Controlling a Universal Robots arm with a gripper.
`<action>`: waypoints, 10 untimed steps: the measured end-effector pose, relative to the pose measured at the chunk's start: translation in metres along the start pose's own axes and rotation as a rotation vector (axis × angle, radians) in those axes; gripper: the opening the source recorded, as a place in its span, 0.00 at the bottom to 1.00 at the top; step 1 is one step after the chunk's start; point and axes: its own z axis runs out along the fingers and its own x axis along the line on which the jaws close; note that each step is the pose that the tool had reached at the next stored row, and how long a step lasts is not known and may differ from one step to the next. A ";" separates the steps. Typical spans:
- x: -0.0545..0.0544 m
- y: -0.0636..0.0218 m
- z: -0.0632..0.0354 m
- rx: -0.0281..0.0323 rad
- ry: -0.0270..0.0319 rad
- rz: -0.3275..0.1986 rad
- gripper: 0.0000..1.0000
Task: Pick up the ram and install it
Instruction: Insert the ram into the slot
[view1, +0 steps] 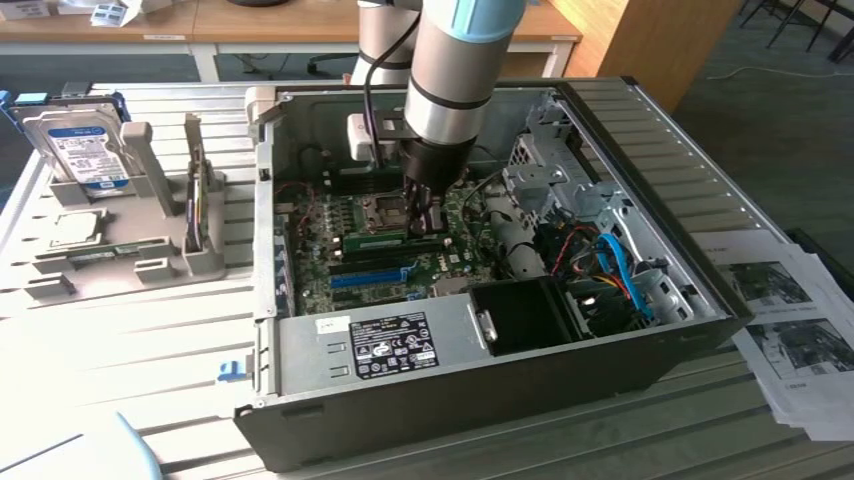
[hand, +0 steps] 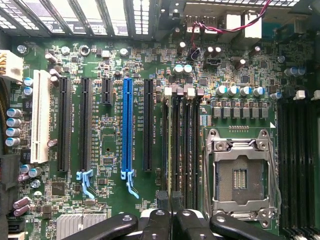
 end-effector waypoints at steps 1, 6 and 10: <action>0.000 0.0000 0.0000 0.0000 0.0000 0.000 0.11; 0.000 0.0000 0.0011 0.0000 0.0001 0.000 0.11; 0.000 -0.0001 0.0015 0.0000 0.0000 0.000 0.11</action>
